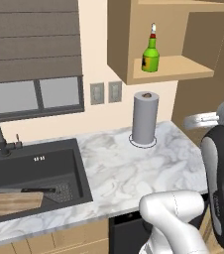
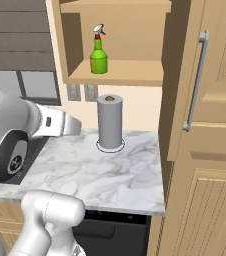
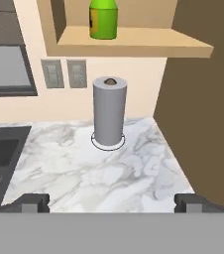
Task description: Move the cutting board and knife to the sink. Then move spray from the cabinet to the counter.
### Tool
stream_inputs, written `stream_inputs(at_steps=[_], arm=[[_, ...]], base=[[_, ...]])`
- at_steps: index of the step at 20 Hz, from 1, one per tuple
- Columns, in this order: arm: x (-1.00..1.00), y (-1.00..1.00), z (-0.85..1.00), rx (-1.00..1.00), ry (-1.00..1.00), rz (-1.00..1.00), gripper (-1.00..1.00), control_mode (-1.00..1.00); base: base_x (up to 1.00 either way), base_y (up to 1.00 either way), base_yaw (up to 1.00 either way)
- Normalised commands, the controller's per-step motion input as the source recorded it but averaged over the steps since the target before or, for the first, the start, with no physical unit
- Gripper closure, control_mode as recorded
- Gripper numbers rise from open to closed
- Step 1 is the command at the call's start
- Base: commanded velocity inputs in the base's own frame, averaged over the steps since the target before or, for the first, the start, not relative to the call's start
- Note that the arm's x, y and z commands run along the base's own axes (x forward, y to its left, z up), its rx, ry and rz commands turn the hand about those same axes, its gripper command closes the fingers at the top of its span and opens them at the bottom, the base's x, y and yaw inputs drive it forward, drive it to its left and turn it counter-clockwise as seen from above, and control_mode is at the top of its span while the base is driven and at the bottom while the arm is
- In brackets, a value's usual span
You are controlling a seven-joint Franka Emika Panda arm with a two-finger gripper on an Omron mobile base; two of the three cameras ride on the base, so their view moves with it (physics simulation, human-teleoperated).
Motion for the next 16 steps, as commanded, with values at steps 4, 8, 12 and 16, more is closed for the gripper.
stream_inputs(at_steps=[4, 8, 12, 16], arm=[[-0.39, 0.0, 0.67, 0.0, -0.28, 0.0, -1.0, -1.0], [-0.07, 0.0, 0.7, 0.0, -0.21, 0.0, -1.0, -1.0], [0.43, -0.05, 0.3, 0.01, -0.2, 0.0, -1.0, -1.0], [0.69, -0.1, 0.2, 0.04, -0.13, 0.0, -1.0, -1.0]], base=[[0.0, 0.0, 0.0], [0.0, 0.0, 0.0], [0.0, 0.0, 0.0], [0.0, 0.0, 0.0]])
